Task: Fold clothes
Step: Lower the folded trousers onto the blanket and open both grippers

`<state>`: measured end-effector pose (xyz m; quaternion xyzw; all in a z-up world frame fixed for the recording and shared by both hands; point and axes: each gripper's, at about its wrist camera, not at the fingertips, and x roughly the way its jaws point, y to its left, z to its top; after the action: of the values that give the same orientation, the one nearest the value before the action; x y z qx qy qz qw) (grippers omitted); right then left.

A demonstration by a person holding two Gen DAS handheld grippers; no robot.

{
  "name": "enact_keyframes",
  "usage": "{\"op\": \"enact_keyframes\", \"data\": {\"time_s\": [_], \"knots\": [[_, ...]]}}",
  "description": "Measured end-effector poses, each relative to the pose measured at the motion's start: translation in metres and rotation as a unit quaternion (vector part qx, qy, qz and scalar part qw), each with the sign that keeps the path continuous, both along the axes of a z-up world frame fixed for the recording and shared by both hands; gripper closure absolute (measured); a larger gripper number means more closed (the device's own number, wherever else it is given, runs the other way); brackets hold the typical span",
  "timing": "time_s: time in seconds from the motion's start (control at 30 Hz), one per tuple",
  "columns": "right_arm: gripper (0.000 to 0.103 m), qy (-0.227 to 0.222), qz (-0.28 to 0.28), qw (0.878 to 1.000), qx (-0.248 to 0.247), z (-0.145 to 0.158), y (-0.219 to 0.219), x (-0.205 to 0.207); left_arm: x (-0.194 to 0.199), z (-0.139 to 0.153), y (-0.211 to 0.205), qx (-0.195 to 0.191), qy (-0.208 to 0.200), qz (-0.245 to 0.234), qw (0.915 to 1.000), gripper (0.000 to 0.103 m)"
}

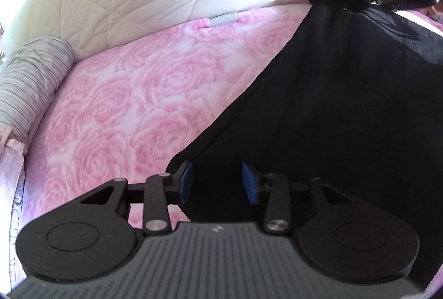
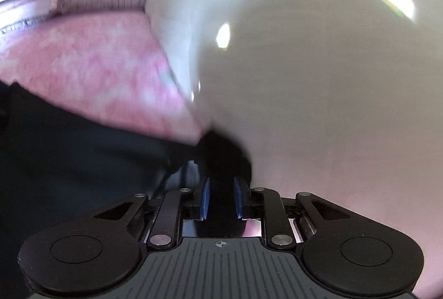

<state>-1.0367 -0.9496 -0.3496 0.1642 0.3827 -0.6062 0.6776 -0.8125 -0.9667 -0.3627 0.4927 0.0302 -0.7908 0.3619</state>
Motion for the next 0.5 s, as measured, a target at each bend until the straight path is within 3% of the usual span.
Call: {"op": "enact_keyframes", "data": {"time_s": [0.23, 0.3, 0.37, 0.4, 0.5], "knots": [[0.084, -0.043, 0.001, 0.999, -0.025, 0.027, 0.057, 0.005, 0.035, 0.029, 0.024, 0.031, 0.068, 0.054, 0.9957, 0.069], [0.083, -0.062, 0.018, 0.998, -0.013, 0.023, 0.072, 0.011, 0.033, 0.017, 0.027, 0.049, 0.055, 0.050, 0.9961, 0.070], [0.070, -0.082, 0.024, 0.996, 0.016, 0.010, 0.075, 0.016, 0.028, 0.001, 0.025, 0.050, 0.037, 0.033, 0.9975, 0.069], [0.069, -0.088, 0.017, 0.996, 0.020, 0.010, 0.077, 0.016, 0.028, -0.002, 0.021, 0.054, 0.039, 0.034, 0.9972, 0.068], [0.068, -0.105, -0.002, 0.994, 0.031, 0.013, 0.086, 0.015, 0.032, 0.010, 0.022, 0.053, 0.046, 0.047, 0.9964, 0.071]]}}
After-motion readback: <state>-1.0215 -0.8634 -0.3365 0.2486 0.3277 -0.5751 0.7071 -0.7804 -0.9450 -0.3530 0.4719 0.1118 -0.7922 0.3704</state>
